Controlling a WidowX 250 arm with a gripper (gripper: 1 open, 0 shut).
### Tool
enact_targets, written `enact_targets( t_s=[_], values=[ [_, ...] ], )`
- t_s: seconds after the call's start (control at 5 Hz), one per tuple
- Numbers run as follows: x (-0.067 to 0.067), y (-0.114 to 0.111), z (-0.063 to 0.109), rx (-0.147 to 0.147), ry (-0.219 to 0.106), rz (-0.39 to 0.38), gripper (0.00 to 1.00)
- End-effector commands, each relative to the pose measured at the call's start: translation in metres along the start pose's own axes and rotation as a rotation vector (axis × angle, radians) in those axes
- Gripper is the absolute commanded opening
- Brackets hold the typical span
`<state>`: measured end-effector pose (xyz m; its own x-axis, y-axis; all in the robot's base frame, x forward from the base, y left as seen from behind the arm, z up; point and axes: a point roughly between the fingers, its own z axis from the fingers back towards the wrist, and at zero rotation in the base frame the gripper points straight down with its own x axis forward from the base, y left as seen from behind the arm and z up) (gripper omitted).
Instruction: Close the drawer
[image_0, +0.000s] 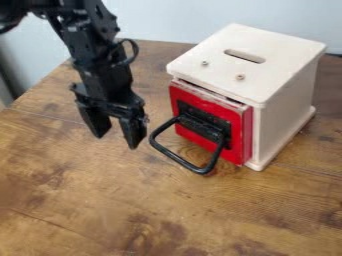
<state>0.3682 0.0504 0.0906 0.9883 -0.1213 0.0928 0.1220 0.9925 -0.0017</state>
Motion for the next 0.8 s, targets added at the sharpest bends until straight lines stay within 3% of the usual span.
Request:
enact_targets(
  t_s=[0.0,0.2,0.4,0.6],
  values=[
    [0.009,-0.022,0.010,0.006,-0.058,-0.067,1.00],
    [0.010,-0.041,0.001,0.001,-0.054,-0.108,1.00],
    [0.010,-0.050,-0.011,-0.004,-0.044,-0.130,1.00],
    [0.011,-0.057,-0.023,0.001,-0.054,-0.146,1.00]
  ],
)
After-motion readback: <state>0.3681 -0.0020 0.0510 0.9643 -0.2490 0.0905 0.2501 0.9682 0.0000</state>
